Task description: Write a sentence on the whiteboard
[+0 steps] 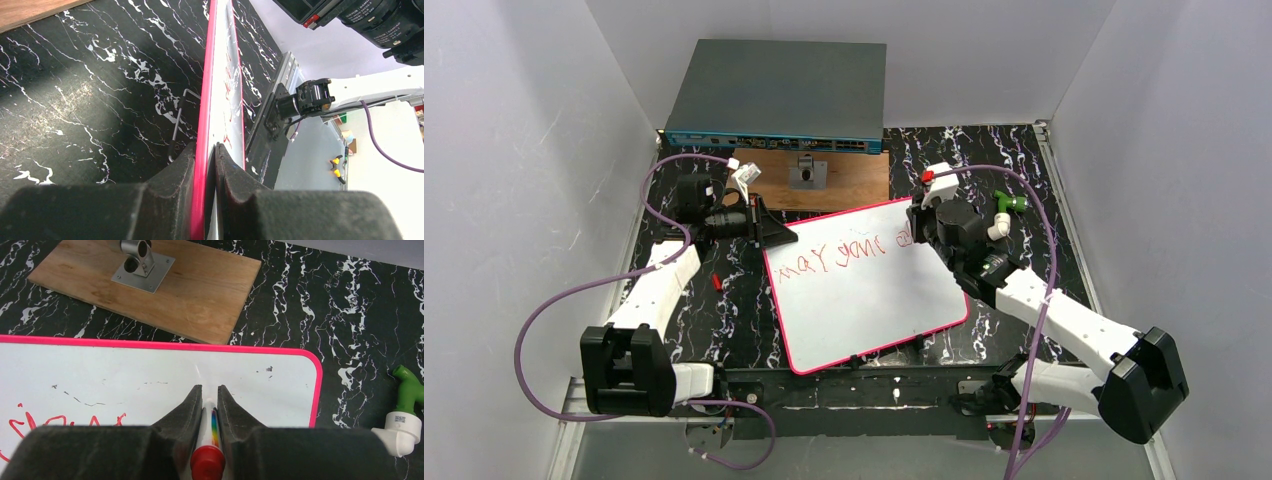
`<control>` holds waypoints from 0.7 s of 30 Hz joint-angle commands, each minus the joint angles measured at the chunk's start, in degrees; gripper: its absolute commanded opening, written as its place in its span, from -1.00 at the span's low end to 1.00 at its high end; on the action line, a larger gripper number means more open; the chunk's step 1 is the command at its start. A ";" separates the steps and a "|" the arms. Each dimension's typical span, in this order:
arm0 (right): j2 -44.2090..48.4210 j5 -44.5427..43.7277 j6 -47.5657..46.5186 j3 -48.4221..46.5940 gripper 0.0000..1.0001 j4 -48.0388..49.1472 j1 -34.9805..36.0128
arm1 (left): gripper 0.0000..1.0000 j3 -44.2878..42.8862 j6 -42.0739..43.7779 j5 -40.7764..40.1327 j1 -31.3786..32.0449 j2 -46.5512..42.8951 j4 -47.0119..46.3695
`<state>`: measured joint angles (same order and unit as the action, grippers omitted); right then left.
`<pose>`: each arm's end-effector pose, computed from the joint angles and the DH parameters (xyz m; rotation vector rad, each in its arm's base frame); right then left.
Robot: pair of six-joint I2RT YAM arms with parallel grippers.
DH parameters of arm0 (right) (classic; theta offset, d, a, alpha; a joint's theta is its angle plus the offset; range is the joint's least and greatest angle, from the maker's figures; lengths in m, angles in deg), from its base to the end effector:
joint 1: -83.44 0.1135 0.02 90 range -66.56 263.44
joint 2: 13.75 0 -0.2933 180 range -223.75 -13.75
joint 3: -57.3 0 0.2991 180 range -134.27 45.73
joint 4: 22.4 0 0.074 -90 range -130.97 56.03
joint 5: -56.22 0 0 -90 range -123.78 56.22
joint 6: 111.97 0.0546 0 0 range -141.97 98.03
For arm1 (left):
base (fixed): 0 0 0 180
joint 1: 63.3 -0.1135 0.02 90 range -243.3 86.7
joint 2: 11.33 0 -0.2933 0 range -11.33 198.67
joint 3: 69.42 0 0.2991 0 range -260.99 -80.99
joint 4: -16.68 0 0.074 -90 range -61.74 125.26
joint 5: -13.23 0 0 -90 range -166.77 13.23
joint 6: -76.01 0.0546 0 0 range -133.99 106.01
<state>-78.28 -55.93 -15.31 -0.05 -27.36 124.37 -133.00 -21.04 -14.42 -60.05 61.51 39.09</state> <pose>0.2495 0.1891 0.3147 -0.2515 1.7560 0.2572 0.3100 -0.0660 0.2935 0.5820 1.9330 -1.2483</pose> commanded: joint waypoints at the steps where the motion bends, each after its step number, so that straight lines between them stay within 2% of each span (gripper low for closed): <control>1: 0.36 0.25 0.12 -1.91 -0.97 2.09 -0.24 | -1.00 0.77 8.63 -10.40 0.43 -1.23 -0.63; 12: 7.23 2.29 4.73 6.39 -0.97 -2.72 -0.25 | -1.00 0.79 8.63 -10.39 0.40 -1.28 -0.64; 21: 10.81 0.77 5.16 8.56 -0.97 -5.57 -0.23 | -1.00 0.80 8.64 -10.30 0.36 -1.33 -0.63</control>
<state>-69.04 -54.20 -10.70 8.14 -32.28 124.32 -133.00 -21.02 -14.42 -60.05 61.51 39.06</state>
